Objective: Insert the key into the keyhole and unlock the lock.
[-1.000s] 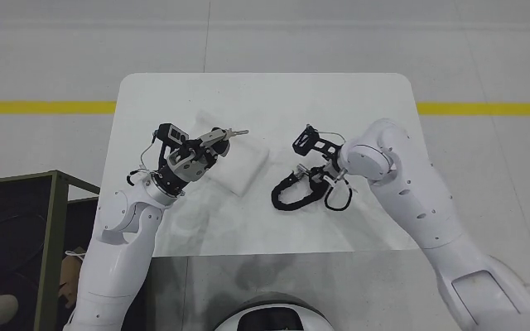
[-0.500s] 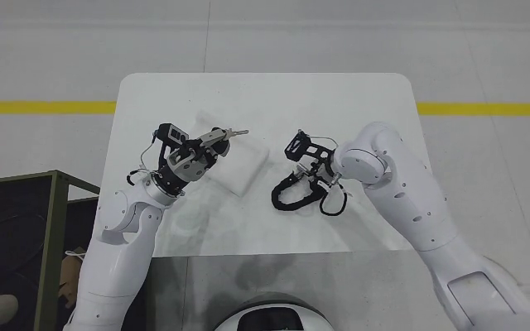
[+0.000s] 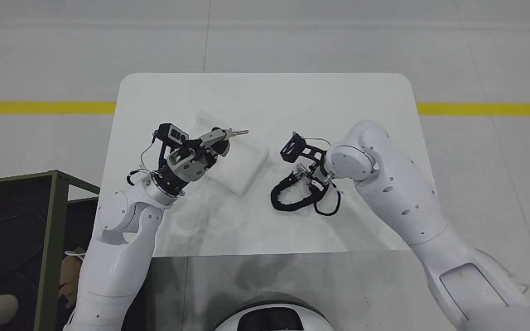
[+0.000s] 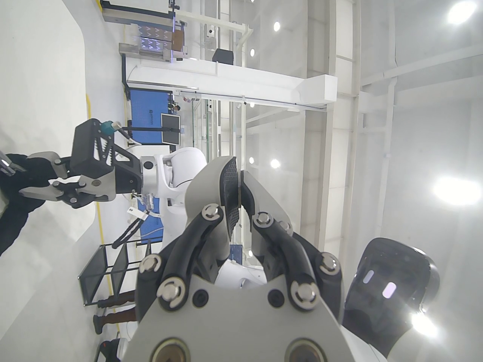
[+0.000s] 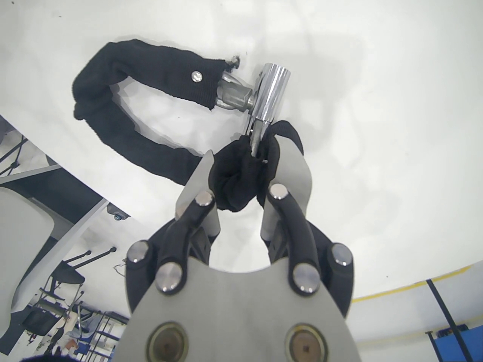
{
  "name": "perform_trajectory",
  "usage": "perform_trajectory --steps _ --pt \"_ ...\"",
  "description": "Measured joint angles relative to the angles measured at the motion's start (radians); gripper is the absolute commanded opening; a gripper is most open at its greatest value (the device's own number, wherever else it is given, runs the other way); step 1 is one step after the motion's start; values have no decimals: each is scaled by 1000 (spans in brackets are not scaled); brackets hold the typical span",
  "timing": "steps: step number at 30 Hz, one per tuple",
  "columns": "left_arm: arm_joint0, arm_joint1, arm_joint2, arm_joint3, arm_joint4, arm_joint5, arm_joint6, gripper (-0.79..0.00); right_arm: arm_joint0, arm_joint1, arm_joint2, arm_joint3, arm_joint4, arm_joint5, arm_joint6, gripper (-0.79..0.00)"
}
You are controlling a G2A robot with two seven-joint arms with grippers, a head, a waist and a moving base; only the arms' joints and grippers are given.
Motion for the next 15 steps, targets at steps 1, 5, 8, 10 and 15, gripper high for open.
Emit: perform_trajectory --steps 1,5,8,10,15 --pt "0 0 0 0 0 0 0 -785 4 -3 -10 10 -11 6 0 -508" --pt "0 0 0 0 0 0 0 -785 17 -14 -31 38 -23 23 0 -526" --pt "0 0 0 0 0 0 0 -785 28 -22 -39 60 -21 36 0 -533" --pt "0 0 0 0 0 0 0 -785 34 -27 -44 75 -20 45 0 -686" --pt "0 0 0 0 0 0 0 -785 47 -37 -46 91 -20 61 0 -785"
